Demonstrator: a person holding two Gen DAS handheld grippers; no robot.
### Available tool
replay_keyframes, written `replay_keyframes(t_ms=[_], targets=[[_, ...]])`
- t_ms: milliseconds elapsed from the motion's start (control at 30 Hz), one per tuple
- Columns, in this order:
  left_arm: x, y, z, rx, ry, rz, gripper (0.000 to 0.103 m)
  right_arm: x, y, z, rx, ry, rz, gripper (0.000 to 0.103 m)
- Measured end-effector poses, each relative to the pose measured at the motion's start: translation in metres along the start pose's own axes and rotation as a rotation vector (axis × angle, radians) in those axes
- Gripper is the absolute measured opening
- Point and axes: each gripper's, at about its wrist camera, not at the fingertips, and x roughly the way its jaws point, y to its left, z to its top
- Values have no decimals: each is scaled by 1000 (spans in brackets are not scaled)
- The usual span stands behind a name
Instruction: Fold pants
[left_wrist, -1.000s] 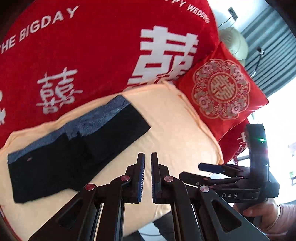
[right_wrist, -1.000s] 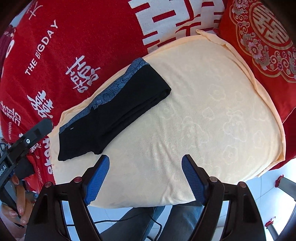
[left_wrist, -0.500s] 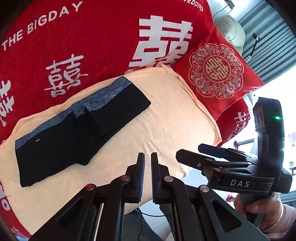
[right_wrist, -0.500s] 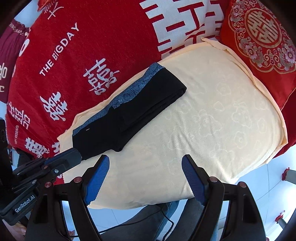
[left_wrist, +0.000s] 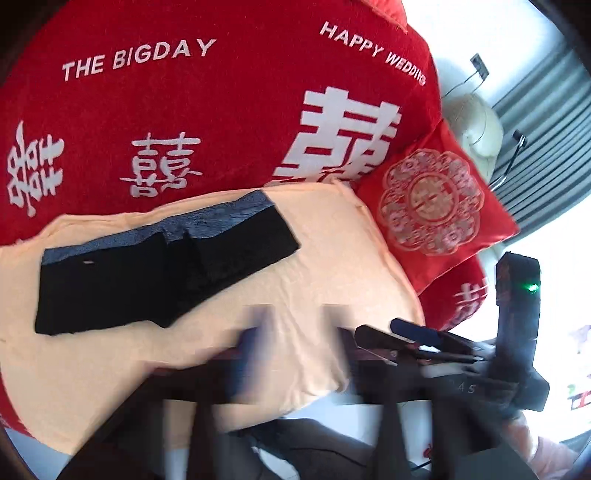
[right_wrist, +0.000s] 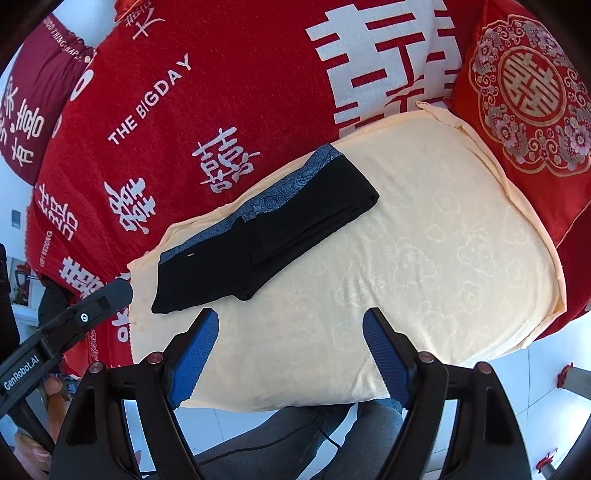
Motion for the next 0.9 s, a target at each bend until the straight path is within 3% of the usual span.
replay_keyframes(t_ms=[67, 133, 300, 400, 500, 733, 900], targets=[[-10, -5, 5, -45, -47, -102, 102, -8, 0, 2, -31, -5, 4, 83], [-21, -14, 10, -50, -119, -128, 102, -17, 3, 6, -61, -30, 9, 83], [-26, -28, 17, -15, -197, 51, 102, -24, 9, 12, -94, -57, 49, 83], [-17, -29, 15, -7, -189, 220, 102, -24, 13, 10, -115, -45, 64, 83], [-12, -21, 9, -39, -177, 298, 102, -22, 13, 3, -128, -32, 68, 83], [-19, 0, -7, -54, -162, 401, 102, -10, 11, -10, -119, 16, 56, 83], [-38, 27, -12, -38, -157, 435, 102, -1, 34, -9, -130, 14, 57, 83]])
